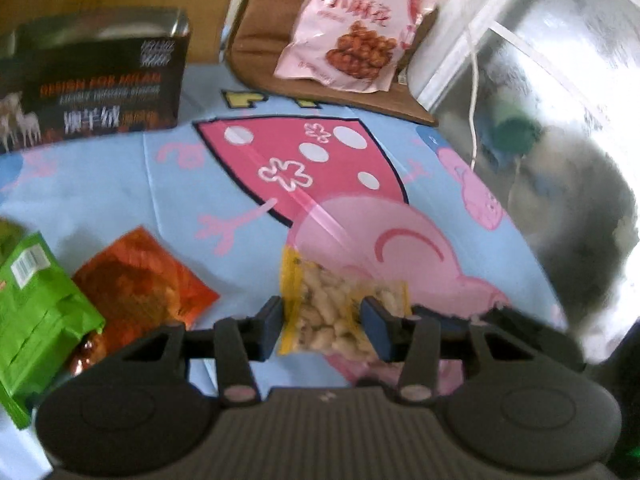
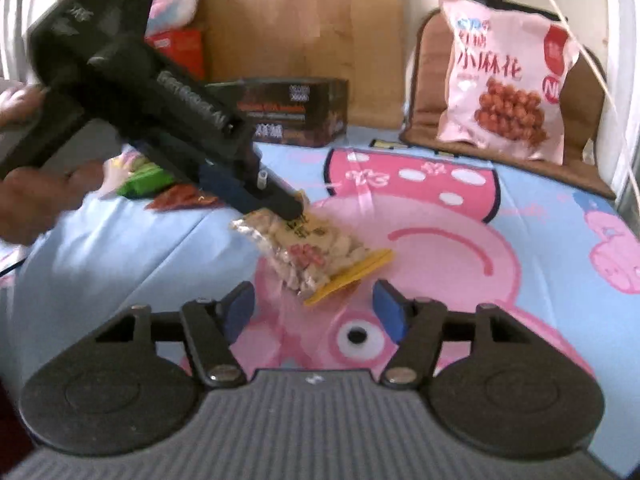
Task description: Organize snacks
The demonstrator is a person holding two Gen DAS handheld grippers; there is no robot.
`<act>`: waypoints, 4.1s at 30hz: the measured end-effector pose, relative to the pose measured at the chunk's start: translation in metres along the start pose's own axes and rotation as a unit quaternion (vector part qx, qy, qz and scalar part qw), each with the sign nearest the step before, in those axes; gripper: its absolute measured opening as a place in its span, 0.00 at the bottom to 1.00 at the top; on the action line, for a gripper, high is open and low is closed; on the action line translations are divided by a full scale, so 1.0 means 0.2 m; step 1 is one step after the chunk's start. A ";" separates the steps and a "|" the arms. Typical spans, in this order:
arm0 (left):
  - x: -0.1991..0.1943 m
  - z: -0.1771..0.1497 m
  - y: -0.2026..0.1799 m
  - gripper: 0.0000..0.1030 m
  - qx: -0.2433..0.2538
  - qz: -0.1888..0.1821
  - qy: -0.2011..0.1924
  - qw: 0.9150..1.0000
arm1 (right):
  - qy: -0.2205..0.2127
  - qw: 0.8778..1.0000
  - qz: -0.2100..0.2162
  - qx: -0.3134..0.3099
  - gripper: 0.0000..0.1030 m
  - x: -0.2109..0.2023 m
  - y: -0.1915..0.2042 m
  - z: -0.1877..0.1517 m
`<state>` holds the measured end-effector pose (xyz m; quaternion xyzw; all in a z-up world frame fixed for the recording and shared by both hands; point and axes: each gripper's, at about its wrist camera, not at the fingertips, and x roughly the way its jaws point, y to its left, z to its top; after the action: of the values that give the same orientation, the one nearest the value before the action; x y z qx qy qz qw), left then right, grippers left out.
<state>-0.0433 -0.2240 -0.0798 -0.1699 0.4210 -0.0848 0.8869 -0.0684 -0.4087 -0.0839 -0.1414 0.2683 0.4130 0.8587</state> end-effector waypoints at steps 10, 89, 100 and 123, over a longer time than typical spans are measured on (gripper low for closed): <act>-0.20 0.03 0.09 0.25 -0.020 -0.021 -0.032 0.999 | -0.012 1.000 -0.003 0.028 0.22 0.05 0.06 0.10; -0.67 0.35 0.72 0.29 -0.095 0.013 -0.180 0.979 | -0.084 0.989 0.120 0.027 0.39 0.52 0.42 0.81; -0.32 0.76 0.80 0.30 -0.111 0.037 -0.165 0.979 | -0.088 0.992 0.076 0.055 0.39 0.88 0.15 0.98; -0.63 -0.08 1.17 0.29 -0.298 0.073 -0.121 0.944 | 0.089 0.972 0.211 0.056 0.43 1.01 0.41 0.74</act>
<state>-0.1341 0.0263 -0.0866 -0.4045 0.3281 0.1302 0.8437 0.0228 -0.1621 -0.0824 -0.0692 0.3899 0.5552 0.7314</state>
